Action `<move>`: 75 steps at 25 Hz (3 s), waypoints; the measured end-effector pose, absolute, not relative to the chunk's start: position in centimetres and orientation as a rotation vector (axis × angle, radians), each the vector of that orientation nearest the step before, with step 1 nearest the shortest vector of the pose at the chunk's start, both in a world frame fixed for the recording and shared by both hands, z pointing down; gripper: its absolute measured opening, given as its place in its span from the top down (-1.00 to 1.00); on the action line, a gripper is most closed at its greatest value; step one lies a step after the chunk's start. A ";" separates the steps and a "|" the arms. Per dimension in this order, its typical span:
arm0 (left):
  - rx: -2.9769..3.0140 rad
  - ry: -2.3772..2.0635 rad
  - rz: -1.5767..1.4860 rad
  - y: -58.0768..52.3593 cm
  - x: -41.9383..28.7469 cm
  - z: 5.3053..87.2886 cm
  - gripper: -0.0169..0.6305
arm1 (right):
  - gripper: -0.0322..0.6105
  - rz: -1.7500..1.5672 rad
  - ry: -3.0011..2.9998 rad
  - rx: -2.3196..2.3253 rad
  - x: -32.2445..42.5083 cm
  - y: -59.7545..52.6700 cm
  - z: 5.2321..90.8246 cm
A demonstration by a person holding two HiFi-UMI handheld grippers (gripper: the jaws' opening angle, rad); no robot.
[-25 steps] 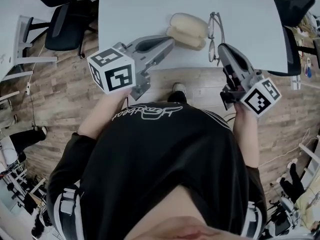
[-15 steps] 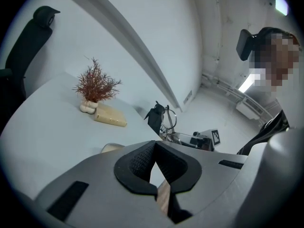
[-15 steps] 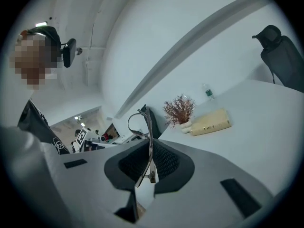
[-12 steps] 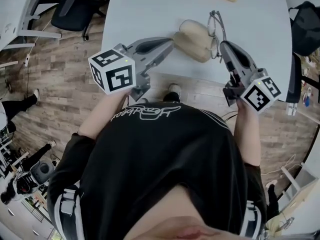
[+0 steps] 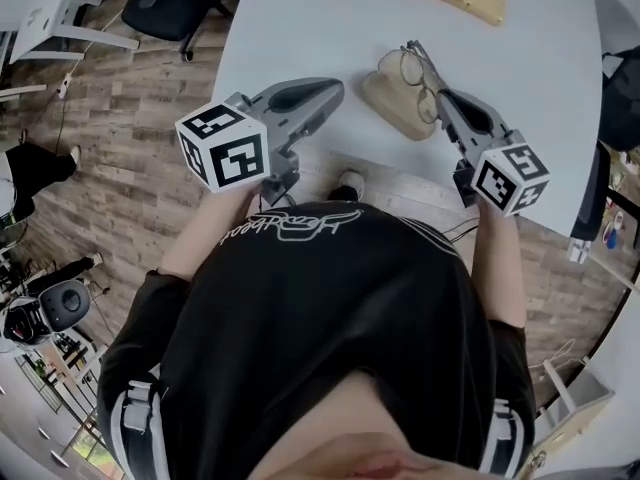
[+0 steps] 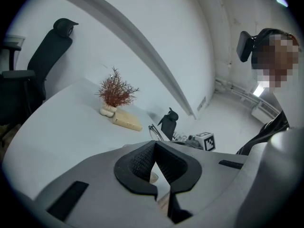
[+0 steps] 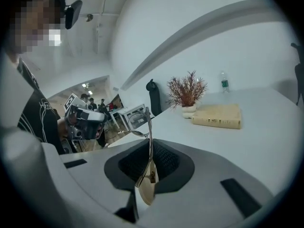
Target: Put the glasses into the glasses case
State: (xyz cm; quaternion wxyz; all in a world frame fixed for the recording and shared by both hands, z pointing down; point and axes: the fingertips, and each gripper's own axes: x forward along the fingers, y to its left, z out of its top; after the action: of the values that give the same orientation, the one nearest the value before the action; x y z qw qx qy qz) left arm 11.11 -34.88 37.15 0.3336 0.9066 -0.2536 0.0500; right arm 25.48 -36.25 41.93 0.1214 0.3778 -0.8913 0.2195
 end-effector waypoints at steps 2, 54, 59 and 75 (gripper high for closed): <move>2.362 -0.672 0.133 -35.0 11.0 37.3 0.93 | 0.83 0.656 -2.585 1.058 25.1 -36.3 42.9; 2.222 -0.800 0.078 -35.2 8.0 40.7 0.93 | 0.59 0.747 -2.226 0.760 23.7 -36.0 55.2; 2.226 -0.811 0.065 -32.2 6.8 39.7 0.93 | 0.45 0.556 -2.300 0.946 24.0 -36.4 51.3; 2.352 -0.801 -0.058 -20.2 6.8 33.5 0.93 | 0.45 0.252 -2.912 1.231 22.6 -22.1 29.8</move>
State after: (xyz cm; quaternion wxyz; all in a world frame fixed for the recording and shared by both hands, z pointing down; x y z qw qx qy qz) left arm 6.77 -20.17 33.53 0.3223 0.8958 -0.3053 -0.0220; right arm 22.58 -22.12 29.77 -0.0150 0.3881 -0.9181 0.0796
